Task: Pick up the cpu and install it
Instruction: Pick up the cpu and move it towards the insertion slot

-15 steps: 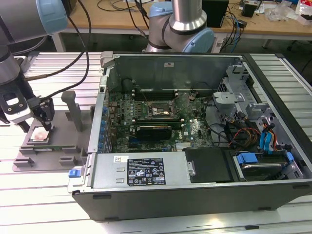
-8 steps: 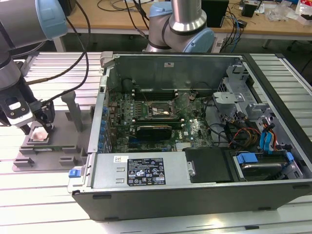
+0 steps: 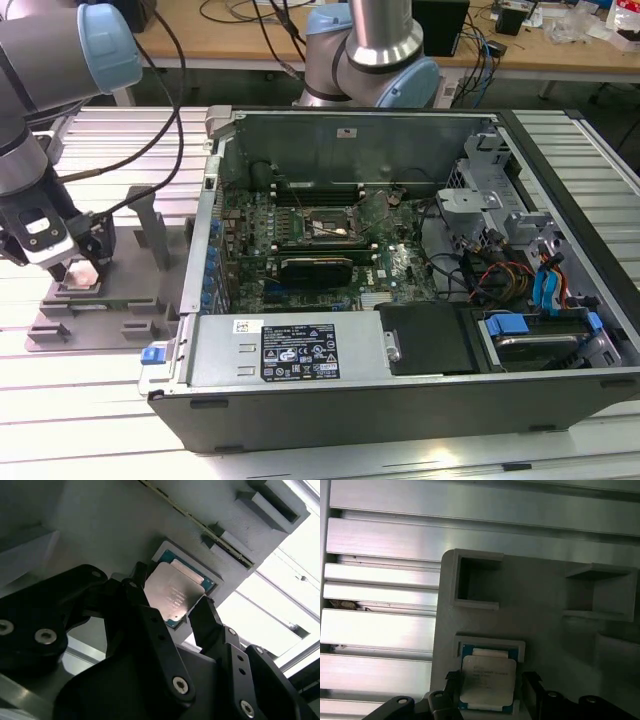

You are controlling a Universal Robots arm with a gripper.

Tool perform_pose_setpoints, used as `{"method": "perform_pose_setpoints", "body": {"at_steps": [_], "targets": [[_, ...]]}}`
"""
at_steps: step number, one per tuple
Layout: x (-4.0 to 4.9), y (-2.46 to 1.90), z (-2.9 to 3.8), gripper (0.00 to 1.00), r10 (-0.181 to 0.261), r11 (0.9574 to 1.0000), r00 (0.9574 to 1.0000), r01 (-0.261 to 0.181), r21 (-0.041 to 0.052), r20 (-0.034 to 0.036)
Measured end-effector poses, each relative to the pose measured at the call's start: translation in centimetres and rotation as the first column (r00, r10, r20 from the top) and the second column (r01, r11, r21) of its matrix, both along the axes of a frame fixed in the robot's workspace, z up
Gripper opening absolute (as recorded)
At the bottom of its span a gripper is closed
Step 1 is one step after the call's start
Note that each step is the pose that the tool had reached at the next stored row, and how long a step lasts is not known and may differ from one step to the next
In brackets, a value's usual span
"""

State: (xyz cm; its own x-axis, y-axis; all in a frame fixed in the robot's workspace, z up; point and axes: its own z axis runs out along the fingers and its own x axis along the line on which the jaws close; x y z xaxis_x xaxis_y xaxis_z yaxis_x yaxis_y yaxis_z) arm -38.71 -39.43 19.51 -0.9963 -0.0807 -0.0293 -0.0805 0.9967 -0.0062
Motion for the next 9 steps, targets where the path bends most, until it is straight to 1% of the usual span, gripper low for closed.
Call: {"method": "perform_pose_setpoints", "body": {"at_steps": [5, 7, 9], "targets": [[-0.11, 0.38, -0.27, 0.62, 0.000, 1.0000, 1.0000, 0.000, -0.0012, 0.0000], [-0.22, 0.42, -0.42, 0.62, -0.002, 0.9999, 1.0000, 0.002, -0.0120, 0.0002], [-0.27, 0.52, -0.53, 0.62, -0.003, 0.9999, 1.0000, 0.003, -0.0121, 0.0002]]}}
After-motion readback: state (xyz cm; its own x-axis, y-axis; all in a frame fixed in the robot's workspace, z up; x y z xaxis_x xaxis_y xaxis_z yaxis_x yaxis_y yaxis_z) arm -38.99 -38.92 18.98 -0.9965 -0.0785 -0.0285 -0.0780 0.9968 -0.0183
